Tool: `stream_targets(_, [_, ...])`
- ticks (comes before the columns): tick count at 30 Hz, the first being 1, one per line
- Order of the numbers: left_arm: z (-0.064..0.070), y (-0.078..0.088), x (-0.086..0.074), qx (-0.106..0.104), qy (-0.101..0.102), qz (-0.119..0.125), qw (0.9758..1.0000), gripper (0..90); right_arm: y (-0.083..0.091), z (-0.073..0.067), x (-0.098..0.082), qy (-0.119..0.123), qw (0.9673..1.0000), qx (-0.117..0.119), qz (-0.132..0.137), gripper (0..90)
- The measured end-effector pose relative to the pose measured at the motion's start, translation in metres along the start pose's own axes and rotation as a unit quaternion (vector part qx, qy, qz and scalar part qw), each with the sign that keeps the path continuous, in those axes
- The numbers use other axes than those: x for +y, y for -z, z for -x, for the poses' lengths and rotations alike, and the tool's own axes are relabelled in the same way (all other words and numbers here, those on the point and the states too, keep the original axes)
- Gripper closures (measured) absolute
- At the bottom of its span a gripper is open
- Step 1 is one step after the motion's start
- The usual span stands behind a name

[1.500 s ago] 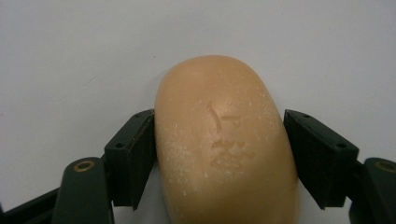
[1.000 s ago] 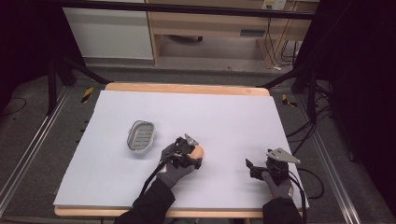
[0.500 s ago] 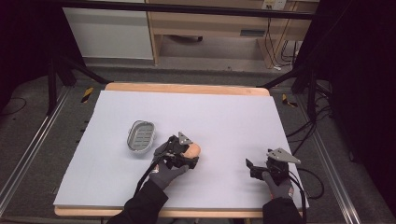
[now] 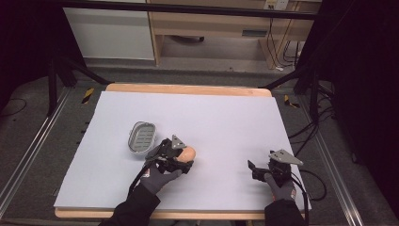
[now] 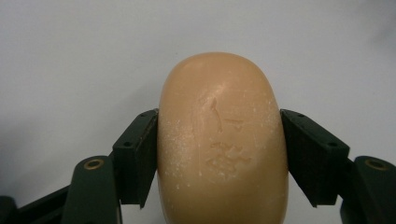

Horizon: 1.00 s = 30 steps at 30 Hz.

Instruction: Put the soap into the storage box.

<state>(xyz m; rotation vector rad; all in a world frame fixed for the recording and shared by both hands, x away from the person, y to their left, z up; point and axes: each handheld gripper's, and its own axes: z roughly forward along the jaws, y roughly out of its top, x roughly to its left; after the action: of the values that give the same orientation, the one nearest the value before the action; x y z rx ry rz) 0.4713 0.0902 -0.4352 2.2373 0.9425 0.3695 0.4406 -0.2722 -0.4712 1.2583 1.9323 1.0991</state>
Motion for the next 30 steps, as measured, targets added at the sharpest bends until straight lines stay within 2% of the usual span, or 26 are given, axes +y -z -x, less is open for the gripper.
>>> stream_targets(11, [-0.014, 0.011, -0.013, 0.001, 0.016, -0.001, 0.9999, 31.7, 0.0, 0.0, 0.0, 0.003, 1.0, 0.001, -0.001, 4.1])
stream_targets(17, [-0.022, 0.023, -0.018, 0.007, 0.021, 0.008, 0.9997, 31.8, 0.0, -0.001, -0.001, 0.006, 1.0, 0.003, -0.006, 4.1])
stream_targets(25, [-0.037, 0.04, -0.017, 0.02, 0.046, 0.027, 0.9984, 31.9, 0.0, -0.002, -0.001, 0.012, 0.9999, 0.004, -0.006, 4.1])
stream_targets(29, [-0.043, 0.045, -0.016, 0.022, 0.051, 0.032, 0.9979, 31.9, -0.001, -0.002, -0.001, 0.014, 0.9999, 0.004, -0.006, 4.1])
stream_targets(30, [-0.046, 0.048, -0.016, 0.025, 0.058, 0.038, 0.9972, 31.9, -0.001, -0.002, -0.001, 0.015, 0.9999, 0.004, -0.007, 4.1])
